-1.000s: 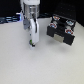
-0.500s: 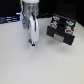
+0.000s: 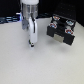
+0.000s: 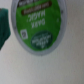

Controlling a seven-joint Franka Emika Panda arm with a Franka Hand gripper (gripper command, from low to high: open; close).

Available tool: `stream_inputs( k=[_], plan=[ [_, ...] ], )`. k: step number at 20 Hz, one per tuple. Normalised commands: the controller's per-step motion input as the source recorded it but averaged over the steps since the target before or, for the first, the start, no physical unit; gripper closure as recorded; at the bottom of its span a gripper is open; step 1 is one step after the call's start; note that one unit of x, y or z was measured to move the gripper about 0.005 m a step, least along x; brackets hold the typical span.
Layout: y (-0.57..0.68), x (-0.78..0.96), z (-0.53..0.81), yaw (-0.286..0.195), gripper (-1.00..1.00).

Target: Open the kcup holder, insert the kcup into the holder, and close the kcup holder

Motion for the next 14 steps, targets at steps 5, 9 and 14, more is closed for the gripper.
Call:
stream_inputs(
  k=[5, 9, 14],
  plan=[
    [-0.08, 0.20, 0.01, -0.076, -1.00],
    [-0.01, 0.27, -0.13, -0.077, -1.00],
    [0.00, 0.31, -0.15, -0.061, -1.00]
  ],
)
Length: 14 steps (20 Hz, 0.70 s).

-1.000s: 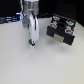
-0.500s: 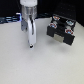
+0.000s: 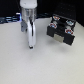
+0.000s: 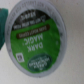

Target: Open the kcup holder, insert the kcup into the holder, and close the kcup holder

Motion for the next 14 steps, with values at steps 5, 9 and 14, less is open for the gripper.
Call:
stream_inputs(
  k=[5, 9, 14],
  plan=[
    [0.00, 0.14, -0.01, -0.051, 1.00],
    [0.00, 0.10, 0.00, -0.051, 1.00],
    [0.00, 0.13, 0.00, -0.059, 1.00]
  ],
)
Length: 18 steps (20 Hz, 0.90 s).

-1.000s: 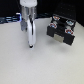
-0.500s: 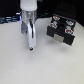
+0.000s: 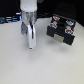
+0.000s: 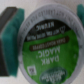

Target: Open the kcup holder, insert the kcup into the holder, and close the kcup holder

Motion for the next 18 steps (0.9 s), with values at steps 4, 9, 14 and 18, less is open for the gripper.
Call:
stream_inputs(
  k=[4, 9, 14, 18],
  plan=[
    [0.08, 0.08, 0.24, -0.013, 1.00],
    [0.35, 0.09, 0.76, 0.008, 1.00],
    [0.46, 0.12, 0.78, 0.015, 1.00],
    [0.55, 0.11, 0.79, 0.019, 1.00]
  ],
)
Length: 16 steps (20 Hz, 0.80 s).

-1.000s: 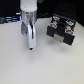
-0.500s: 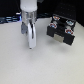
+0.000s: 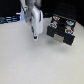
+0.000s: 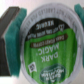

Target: Open the kcup holder, insert the kcup into the holder, and close the kcup holder

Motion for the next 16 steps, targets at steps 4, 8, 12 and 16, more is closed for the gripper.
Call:
stream_inputs(
  k=[4, 8, 12, 16],
  plan=[
    [0.65, 0.11, 0.62, 0.015, 1.00],
    [0.68, 0.15, 0.48, 0.007, 1.00],
    [0.69, 0.20, 0.42, 0.005, 1.00],
    [0.70, 0.21, 0.34, 0.008, 1.00]
  ],
)
